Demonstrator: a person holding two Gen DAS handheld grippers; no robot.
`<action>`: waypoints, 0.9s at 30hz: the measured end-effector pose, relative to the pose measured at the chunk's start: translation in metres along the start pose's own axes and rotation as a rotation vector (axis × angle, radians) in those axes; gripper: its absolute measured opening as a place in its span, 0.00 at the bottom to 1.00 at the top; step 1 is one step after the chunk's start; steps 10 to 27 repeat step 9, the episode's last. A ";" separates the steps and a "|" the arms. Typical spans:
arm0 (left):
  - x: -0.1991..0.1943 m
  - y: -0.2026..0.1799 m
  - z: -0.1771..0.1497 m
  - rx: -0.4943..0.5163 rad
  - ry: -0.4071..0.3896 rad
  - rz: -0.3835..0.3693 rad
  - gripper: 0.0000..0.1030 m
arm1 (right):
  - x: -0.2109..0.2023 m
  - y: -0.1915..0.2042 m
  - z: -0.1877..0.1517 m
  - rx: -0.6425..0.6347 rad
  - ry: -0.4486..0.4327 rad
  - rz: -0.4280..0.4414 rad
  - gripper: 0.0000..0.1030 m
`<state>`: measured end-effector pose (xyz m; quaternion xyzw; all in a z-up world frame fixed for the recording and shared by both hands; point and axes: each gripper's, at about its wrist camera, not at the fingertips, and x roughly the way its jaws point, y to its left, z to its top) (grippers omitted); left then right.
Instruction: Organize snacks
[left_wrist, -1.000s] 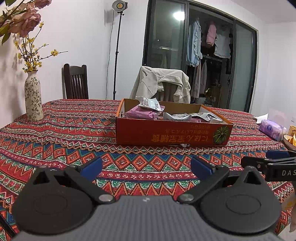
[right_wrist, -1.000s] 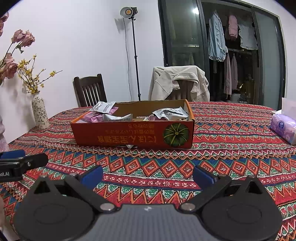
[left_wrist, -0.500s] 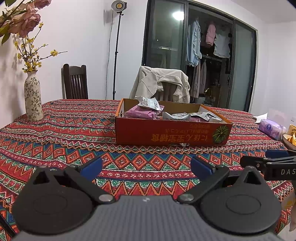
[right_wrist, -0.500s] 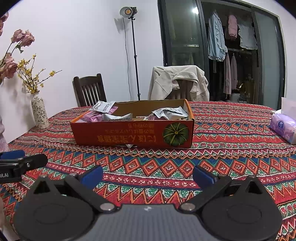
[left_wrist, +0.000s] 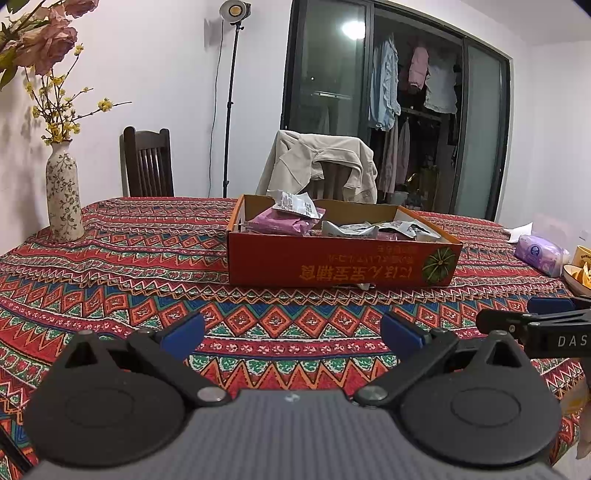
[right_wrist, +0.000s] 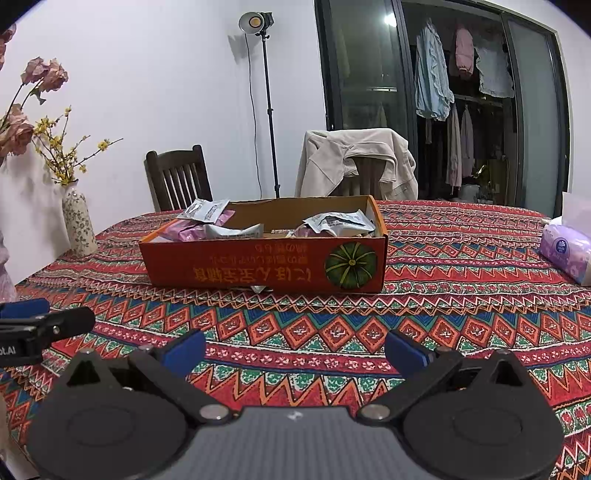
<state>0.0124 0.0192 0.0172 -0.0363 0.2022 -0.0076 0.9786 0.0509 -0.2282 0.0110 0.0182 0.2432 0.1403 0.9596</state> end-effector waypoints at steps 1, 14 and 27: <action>0.000 0.000 0.000 0.000 0.001 0.000 1.00 | 0.000 0.000 0.000 0.000 -0.001 0.000 1.00; 0.001 0.001 0.000 -0.003 -0.007 0.004 1.00 | 0.000 -0.001 -0.005 0.000 0.005 0.001 1.00; 0.001 0.001 0.000 -0.003 -0.007 0.004 1.00 | 0.000 -0.001 -0.005 0.000 0.005 0.001 1.00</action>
